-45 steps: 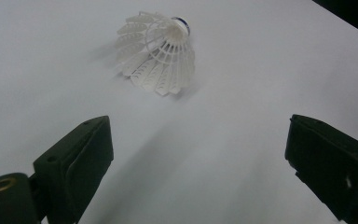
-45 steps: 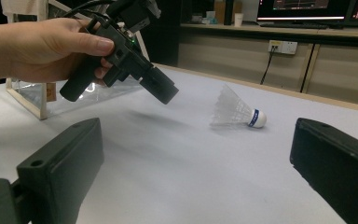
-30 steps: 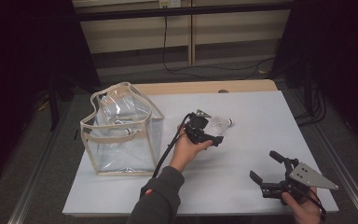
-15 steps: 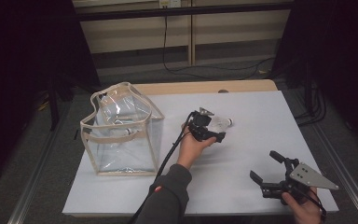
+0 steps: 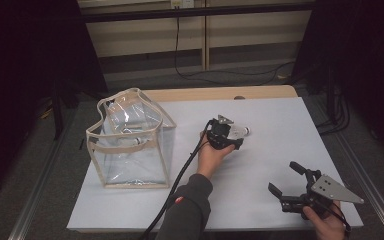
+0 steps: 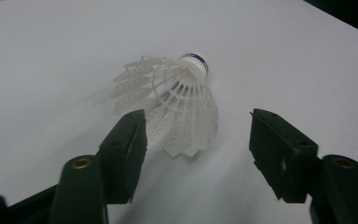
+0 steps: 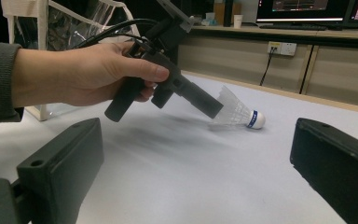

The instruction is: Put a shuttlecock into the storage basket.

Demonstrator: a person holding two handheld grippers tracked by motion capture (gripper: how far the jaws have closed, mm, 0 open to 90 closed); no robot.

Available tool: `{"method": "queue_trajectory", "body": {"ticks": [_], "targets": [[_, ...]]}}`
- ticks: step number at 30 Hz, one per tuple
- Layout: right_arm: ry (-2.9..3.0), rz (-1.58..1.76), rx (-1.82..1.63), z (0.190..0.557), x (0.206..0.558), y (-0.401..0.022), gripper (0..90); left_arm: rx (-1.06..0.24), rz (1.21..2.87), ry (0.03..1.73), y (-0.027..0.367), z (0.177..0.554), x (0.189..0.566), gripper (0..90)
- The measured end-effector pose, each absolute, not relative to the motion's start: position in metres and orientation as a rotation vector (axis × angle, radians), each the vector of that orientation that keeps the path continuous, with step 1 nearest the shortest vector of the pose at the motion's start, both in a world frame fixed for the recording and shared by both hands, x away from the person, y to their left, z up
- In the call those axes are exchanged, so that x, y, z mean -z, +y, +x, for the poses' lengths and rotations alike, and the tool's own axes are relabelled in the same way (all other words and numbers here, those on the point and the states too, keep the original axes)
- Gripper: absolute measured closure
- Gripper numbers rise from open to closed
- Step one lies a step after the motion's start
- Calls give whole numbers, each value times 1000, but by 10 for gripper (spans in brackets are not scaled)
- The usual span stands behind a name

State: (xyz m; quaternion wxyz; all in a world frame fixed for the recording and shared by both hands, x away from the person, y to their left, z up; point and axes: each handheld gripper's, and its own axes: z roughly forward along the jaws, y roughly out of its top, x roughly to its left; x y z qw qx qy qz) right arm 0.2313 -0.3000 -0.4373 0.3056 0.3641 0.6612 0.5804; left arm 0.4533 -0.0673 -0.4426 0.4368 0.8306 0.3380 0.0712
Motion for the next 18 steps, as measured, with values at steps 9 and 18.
{"method": "queue_trajectory", "body": {"ticks": [9, 18], "targets": [[1752, 961, -1535, 231, 437, -300, 25, -212, 2064, 811, -70, 456, 448, 525], [1747, 966, -1542, 231, 437, -300, 25, -161, 2021, 823, -72, 456, 452, 766]]}}
